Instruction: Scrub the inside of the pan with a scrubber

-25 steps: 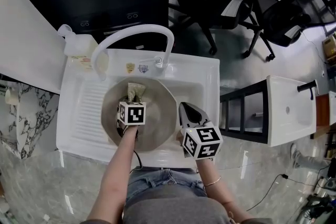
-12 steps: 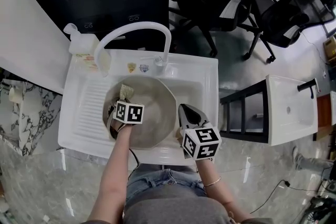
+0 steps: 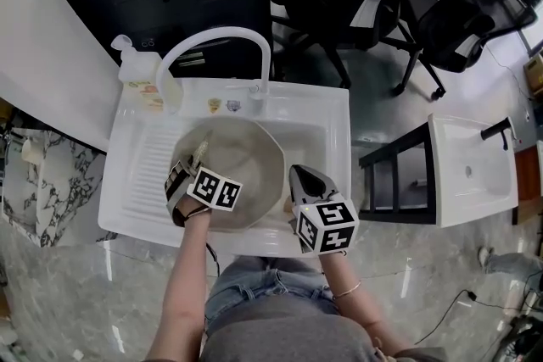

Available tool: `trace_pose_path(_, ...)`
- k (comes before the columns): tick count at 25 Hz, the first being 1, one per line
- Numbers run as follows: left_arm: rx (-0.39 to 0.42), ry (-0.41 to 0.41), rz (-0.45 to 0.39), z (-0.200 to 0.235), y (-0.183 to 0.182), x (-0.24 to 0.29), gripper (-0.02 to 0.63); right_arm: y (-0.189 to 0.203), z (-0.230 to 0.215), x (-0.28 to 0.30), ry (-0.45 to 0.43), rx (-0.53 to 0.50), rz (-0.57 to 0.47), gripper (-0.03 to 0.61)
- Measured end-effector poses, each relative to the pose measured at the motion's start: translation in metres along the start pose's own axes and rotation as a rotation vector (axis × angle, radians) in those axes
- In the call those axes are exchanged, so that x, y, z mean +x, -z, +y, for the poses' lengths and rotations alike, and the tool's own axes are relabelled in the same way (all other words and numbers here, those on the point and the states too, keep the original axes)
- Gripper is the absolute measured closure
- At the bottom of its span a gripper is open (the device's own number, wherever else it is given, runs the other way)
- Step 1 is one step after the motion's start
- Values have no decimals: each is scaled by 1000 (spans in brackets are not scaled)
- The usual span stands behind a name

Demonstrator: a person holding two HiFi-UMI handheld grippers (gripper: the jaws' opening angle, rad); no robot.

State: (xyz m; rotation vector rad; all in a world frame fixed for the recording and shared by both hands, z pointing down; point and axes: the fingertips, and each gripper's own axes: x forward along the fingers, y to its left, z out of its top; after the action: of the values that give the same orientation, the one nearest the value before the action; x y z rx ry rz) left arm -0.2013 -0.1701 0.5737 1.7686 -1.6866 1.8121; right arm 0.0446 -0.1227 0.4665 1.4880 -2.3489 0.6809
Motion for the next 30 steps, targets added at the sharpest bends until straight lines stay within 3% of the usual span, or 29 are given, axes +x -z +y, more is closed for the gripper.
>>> trace_pose_path(2,-74,79,-61,-8,-6,-17,548,1,0,-4,-1,-1,-5,568)
trace_pose_path(5,-264,366,-112,-44,-14,-38,549,2,1,-9,-1,2,-10,568)
trace_pose_path(10,-604,918,-94,-112,-42,-72,549,6,-1,-18,6,15,-18,568)
trace_pose_path(12,-685,1076,-70,-128,-54,-85,549,8,-5,-23,14,23,-21,568)
trace_pose_path(14,-718,1184,-35,-140,-62,-93,550,9,-9,-27,28,32,-25,568)
trace_pose_path(18,-699,1280,52,-153,-61,-88,551,11,-15,-34,43,42,-27,568)
trace_pose_path(23,-568,1337,198,-173,-44,-75,554,11,-16,-35,45,45,-23,568)
trace_pose_path(27,-413,1306,271,-182,-25,-72,554,11,-13,-31,35,40,-17,568)
trace_pose_path(30,-245,1207,290,-177,-11,-70,554,11,-9,-26,25,33,-10,568)
